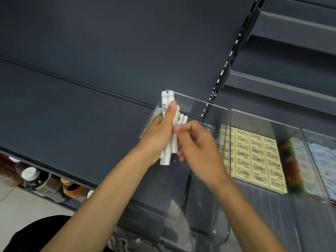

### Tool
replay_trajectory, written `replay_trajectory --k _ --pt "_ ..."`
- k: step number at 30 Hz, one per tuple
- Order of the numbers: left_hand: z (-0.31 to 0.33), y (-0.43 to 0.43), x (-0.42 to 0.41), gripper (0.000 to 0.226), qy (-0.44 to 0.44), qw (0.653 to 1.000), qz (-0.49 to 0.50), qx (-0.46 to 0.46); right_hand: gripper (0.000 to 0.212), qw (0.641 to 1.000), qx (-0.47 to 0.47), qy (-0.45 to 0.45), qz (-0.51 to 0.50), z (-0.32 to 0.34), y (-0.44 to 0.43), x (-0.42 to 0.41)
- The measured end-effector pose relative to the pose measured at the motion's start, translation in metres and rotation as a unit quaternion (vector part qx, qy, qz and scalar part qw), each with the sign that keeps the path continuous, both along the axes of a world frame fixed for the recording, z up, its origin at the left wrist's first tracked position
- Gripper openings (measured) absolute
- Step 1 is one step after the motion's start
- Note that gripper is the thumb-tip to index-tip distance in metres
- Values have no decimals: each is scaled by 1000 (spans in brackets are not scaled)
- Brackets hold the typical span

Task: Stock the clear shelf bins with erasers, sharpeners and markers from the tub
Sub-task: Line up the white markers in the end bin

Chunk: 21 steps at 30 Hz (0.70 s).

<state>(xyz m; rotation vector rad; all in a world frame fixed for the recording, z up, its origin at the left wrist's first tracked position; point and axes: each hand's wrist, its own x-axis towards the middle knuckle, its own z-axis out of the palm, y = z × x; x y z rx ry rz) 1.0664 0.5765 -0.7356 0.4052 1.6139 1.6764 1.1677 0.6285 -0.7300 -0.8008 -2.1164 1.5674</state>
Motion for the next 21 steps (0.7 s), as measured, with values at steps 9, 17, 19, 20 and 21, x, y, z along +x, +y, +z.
replay_trajectory --k 9,17,19,20,21 --pt "-2 -6 0 42 -3 1000 -16 -18 11 993 58 -82 61 -6 -7 12" --pt "-6 -3 -3 17 28 999 27 18 22 996 30 10 -87 -9 4 11" --pt "-6 -2 -5 13 21 999 41 28 18 989 83 35 -117 -13 8 9" --pt "-5 -2 -6 13 19 998 45 31 16 984 108 45 -132 -14 10 8" --pt "-5 -1 -6 13 18 998 46 33 15 979 129 54 -149 -15 13 8"
